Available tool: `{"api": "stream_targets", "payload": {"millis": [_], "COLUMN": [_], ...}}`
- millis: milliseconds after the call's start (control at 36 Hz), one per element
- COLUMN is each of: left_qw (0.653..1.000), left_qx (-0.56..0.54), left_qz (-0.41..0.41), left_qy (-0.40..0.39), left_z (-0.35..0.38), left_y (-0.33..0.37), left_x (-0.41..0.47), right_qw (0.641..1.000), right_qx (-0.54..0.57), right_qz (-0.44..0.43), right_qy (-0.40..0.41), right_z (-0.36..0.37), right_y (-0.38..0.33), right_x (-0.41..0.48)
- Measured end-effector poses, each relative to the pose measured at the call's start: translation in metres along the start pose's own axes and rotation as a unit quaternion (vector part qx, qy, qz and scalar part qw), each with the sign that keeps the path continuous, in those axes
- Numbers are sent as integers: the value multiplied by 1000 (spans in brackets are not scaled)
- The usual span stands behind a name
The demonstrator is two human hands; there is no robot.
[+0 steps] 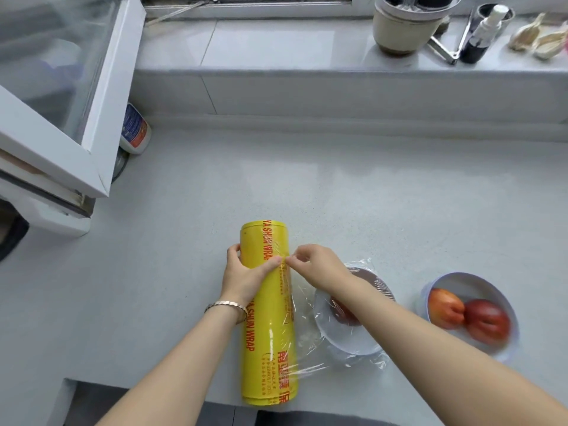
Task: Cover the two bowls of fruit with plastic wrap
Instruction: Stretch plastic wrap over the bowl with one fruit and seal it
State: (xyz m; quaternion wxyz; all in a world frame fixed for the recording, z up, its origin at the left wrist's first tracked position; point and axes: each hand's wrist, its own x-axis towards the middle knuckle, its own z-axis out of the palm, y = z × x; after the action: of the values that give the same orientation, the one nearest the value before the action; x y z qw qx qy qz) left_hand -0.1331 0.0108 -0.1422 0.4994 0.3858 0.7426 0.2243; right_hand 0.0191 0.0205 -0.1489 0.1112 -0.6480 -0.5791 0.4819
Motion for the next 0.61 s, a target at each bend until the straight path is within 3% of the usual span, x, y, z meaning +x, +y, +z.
{"api": "stream_targets", "payload": {"millis": [361, 611], "left_qw": [997, 997], "left_qx": [76, 69], "left_qz": [3, 18], "left_qy": [21, 11], "left_z": [7, 5], "left_y": [-1, -9], "left_x": [6, 9], "right_qw": [996, 995], "right_qx": [-40, -61], "right_qz": [11, 51], "right_qy": [73, 52], "right_z": [10, -7], "right_y": [-4, 3], "right_x": [6, 1]}}
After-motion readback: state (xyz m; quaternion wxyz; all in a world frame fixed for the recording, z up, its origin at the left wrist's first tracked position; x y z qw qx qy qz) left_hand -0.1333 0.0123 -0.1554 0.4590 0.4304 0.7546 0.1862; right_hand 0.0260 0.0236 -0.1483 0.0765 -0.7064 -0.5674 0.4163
